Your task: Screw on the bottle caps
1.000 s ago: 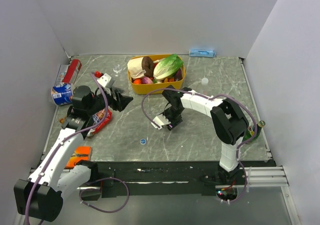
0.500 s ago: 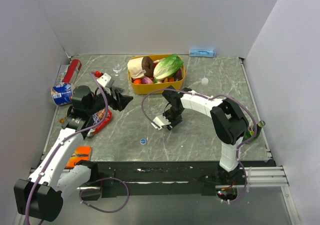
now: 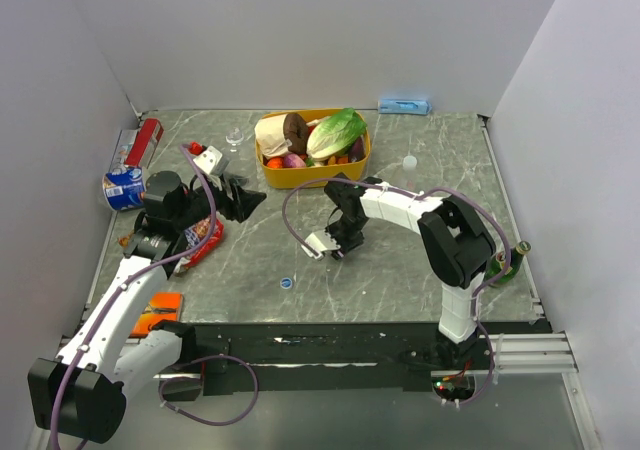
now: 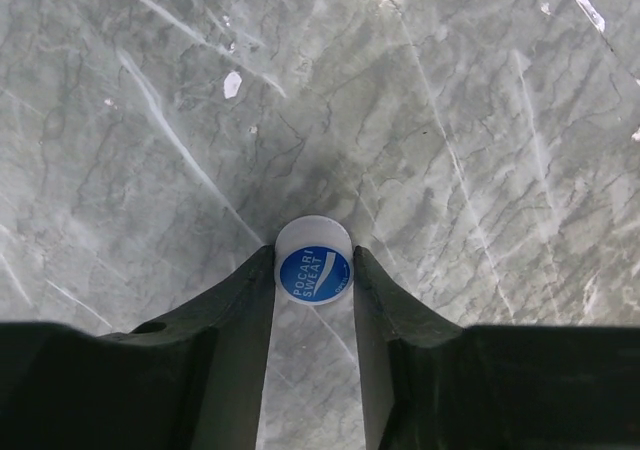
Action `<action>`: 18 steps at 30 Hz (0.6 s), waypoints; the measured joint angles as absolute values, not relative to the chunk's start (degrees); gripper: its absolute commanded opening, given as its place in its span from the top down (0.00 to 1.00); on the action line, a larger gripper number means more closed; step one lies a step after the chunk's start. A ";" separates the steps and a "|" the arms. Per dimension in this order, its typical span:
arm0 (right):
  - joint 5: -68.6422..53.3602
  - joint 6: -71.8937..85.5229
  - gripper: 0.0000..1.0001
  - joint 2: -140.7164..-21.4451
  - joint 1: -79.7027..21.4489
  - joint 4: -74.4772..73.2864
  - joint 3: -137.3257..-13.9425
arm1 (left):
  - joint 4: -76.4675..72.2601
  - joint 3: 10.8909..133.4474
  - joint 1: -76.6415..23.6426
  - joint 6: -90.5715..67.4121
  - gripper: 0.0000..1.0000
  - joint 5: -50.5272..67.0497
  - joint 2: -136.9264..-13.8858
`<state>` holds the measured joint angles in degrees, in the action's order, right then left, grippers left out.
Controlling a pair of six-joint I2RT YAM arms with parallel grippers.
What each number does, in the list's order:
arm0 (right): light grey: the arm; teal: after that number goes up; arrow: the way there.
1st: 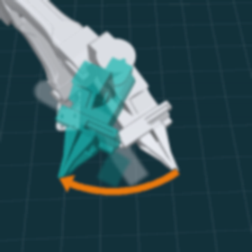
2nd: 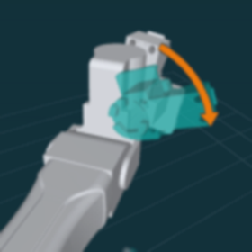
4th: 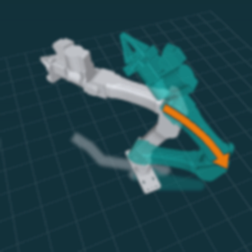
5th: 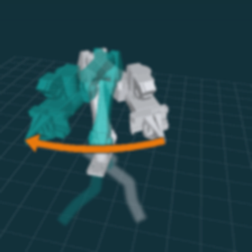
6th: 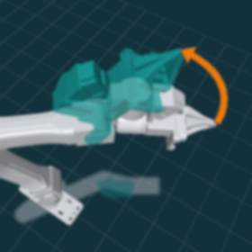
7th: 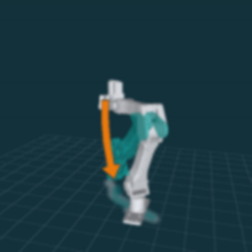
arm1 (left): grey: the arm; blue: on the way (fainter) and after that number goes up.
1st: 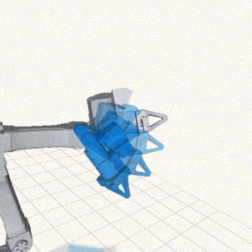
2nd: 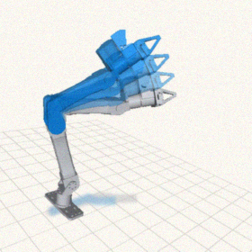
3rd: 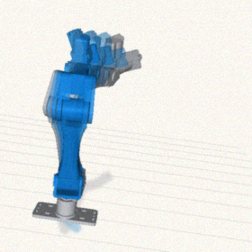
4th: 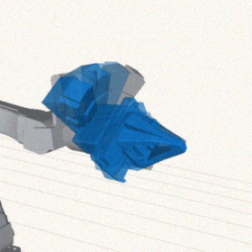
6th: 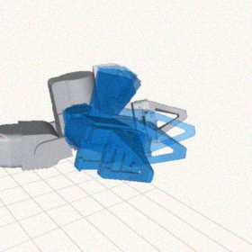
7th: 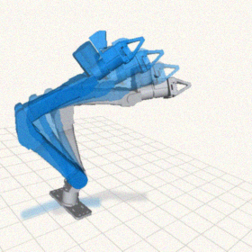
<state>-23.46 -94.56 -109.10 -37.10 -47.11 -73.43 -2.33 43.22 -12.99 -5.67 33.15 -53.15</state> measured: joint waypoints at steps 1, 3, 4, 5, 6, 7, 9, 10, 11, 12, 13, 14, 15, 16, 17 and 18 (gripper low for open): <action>-23.53 -94.30 0.69 -109.10 -37.12 -47.07 -73.43 | -2.33 43.22 -12.97 -5.67 0.99 33.17 -53.15; -23.64 -93.38 0.71 -109.08 -37.15 -47.00 -73.43 | -2.33 43.22 -12.93 -5.65 0.99 33.41 -53.25; -23.81 -92.55 0.71 -108.92 -37.12 -47.03 -73.43 | -2.35 43.22 -12.93 -5.58 0.99 33.80 -53.43; -23.99 -91.83 0.72 -108.73 -37.06 -47.09 -73.43 | -2.26 43.22 -12.95 -5.41 0.99 34.11 -53.60; -24.32 -90.67 0.72 -108.12 -36.80 -47.22 -73.43 | -2.07 43.22 -13.37 -4.80 0.99 34.39 -54.00; -25.17 -89.32 0.73 -106.94 -36.71 -47.83 -73.43 | -1.74 43.24 -14.28 -3.33 0.99 34.61 -54.50; -26.63 -86.48 0.73 -103.48 -36.21 -49.52 -73.56 | -0.30 43.33 -17.30 0.34 0.99 34.83 -55.46; -27.49 -85.06 0.73 -100.92 -35.77 -50.98 -73.97 | 0.45 43.42 -18.85 1.91 0.99 35.07 -55.86; -28.40 -83.64 0.73 -98.67 -35.35 -52.21 -74.52 | 1.56 43.44 -20.95 4.16 0.99 35.40 -56.29; -29.41 -81.80 0.73 -95.57 -34.79 -53.89 -75.59 | 2.59 43.44 -23.05 6.57 0.99 35.75 -56.71; -31.07 -79.07 0.74 -90.72 -34.06 -56.07 -78.15 | 3.81 43.44 -25.74 9.54 0.99 36.16 -57.17; -31.92 -77.32 0.74 -87.68 -33.74 -57.08 -80.01 | 4.40 43.29 -27.73 11.92 0.99 36.38 -57.30; -33.01 -75.55 0.74 -84.99 -33.41 -58.08 -81.82 | 4.45 42.89 -28.86 13.41 0.99 36.47 -57.30; -33.80 -74.19 0.73 -82.85 -33.23 -58.78 -83.18 | 4.19 42.17 -30.00 15.33 0.99 36.49 -57.21; -34.68 -72.44 0.73 -80.42 -33.23 -59.59 -84.60 | 3.97 41.19 -31.00 17.21 0.99 36.56 -57.12; -35.55 -70.76 0.72 -78.24 -33.36 -60.25 -85.76 | 3.64 39.86 -31.86 18.92 0.99 36.56 -57.12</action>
<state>-35.55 -70.76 -78.24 -33.36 -60.25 -85.76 3.64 39.86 -31.86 18.92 36.56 -57.12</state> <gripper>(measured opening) 0.409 0.659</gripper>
